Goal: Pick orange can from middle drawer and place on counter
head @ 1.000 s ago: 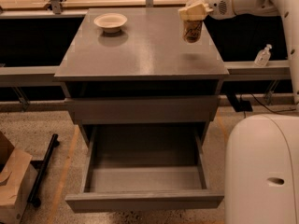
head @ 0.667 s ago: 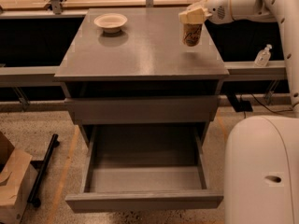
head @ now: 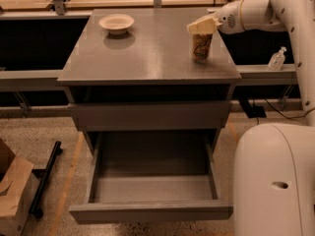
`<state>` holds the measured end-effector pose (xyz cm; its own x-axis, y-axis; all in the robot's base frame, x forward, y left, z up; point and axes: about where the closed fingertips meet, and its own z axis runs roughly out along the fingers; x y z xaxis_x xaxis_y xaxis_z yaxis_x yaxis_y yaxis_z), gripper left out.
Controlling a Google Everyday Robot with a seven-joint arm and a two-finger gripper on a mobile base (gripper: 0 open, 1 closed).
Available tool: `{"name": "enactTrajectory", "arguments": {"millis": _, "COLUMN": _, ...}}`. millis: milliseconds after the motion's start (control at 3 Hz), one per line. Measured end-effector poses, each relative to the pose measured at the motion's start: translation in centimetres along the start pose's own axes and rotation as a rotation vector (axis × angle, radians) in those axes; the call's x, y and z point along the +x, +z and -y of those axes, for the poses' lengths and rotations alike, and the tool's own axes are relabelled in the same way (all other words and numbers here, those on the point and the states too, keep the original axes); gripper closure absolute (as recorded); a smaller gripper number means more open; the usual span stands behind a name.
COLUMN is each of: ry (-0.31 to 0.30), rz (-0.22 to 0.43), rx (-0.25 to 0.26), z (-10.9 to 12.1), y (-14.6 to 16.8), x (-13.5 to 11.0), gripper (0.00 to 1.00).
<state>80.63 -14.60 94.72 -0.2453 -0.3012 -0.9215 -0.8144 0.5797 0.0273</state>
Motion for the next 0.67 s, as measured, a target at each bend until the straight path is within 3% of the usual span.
{"name": "enactTrajectory", "arguments": {"millis": 333, "ry": 0.051, "rz": -0.026, "rx": -0.013, "z": 0.06, "y": 0.37, "x": 1.19, "gripper": 0.12}}
{"name": "enactTrajectory", "arguments": {"millis": 667, "ry": 0.078, "rz": -0.031, "rx": -0.028, "z": -0.14, "y": 0.39, "x": 1.57, "gripper": 0.0}}
